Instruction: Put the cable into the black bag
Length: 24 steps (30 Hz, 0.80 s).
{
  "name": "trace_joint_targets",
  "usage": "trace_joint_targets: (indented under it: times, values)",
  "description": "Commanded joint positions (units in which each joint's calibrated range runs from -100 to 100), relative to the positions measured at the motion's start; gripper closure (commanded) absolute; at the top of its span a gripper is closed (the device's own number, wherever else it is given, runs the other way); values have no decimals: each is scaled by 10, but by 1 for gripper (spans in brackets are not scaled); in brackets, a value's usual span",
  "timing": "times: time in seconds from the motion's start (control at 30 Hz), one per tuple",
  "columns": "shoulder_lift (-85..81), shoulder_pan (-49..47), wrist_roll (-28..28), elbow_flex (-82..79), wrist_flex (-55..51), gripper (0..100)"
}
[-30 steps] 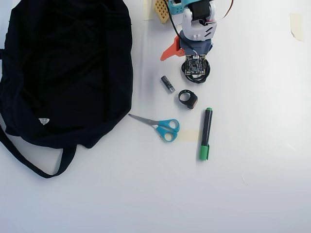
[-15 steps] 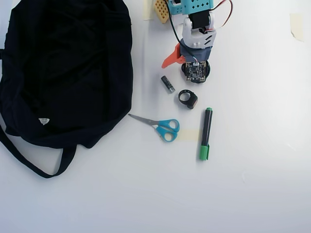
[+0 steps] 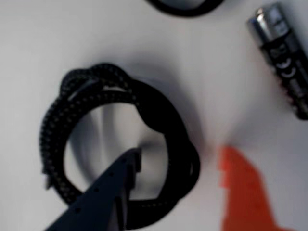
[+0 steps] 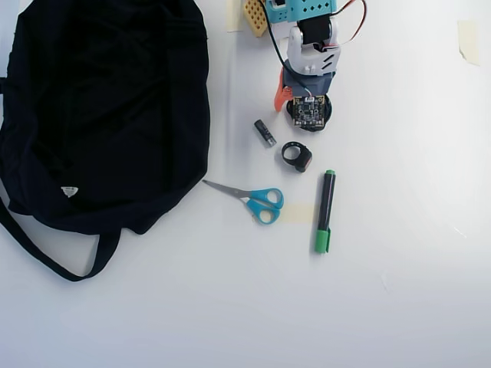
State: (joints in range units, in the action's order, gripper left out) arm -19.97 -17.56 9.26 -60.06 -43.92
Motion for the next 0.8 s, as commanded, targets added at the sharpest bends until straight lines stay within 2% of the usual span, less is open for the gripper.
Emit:
trace_joint_targets:
  times: [0.0, 0.2, 0.47, 0.77]
  values:
    - [1, -5, 0, 0, 6, 91]
    - [0, -5, -1, 3, 6, 98]
    - [-10, -5, -5, 20, 4, 98]
    - [-41, -13, -46, 112, -3, 98]
